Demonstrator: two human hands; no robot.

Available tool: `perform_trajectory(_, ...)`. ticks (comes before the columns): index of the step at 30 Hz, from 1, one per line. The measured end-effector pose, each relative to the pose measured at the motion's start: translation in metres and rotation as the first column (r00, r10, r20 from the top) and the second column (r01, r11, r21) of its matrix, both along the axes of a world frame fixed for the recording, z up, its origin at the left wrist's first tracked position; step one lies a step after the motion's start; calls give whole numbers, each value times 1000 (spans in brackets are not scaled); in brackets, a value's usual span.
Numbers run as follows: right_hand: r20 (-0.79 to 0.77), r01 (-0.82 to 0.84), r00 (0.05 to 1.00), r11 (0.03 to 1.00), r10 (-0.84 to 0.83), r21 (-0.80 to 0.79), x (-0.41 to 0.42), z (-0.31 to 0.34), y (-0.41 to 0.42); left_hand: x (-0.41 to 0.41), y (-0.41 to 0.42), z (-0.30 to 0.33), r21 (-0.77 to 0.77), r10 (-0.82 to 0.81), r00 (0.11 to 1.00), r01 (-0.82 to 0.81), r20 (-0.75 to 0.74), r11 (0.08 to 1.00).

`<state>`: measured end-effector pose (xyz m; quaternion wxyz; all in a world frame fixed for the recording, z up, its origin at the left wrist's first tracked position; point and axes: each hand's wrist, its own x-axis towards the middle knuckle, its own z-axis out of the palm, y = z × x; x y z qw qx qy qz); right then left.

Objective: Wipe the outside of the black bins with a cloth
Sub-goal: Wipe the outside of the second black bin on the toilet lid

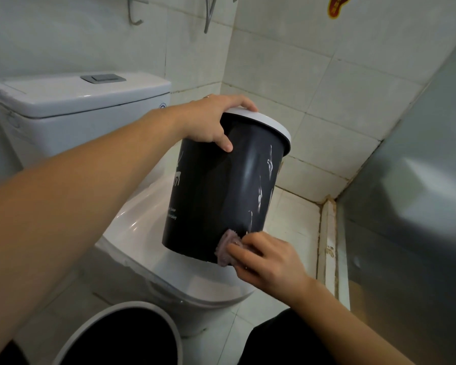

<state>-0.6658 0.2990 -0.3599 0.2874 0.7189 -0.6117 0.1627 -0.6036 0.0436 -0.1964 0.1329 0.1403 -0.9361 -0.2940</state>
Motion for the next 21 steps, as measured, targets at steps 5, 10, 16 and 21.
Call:
perform_trajectory(5, 175, 188, 971, 971, -161, -148, -14, 14, -6, 0, -3, 0, 12, -8, 1000, 8, -6, 1000)
perform_trajectory(10, 213, 144, 970, 982, -115, -126, -11, 4, -2, 0, 3, 2, -7, 24, 1000, -24, 4, 1000)
perform_trajectory(16, 231, 189, 961, 971, -151, -150, -13, 7, -2, -8, 15, 4, -85, 84, 996, -81, 37, 993)
perform_trajectory(21, 249, 172, 960, 974, -132, -146, -7, 0, 0, -6, 9, 2, -75, 96, 995, -94, 27, 993)
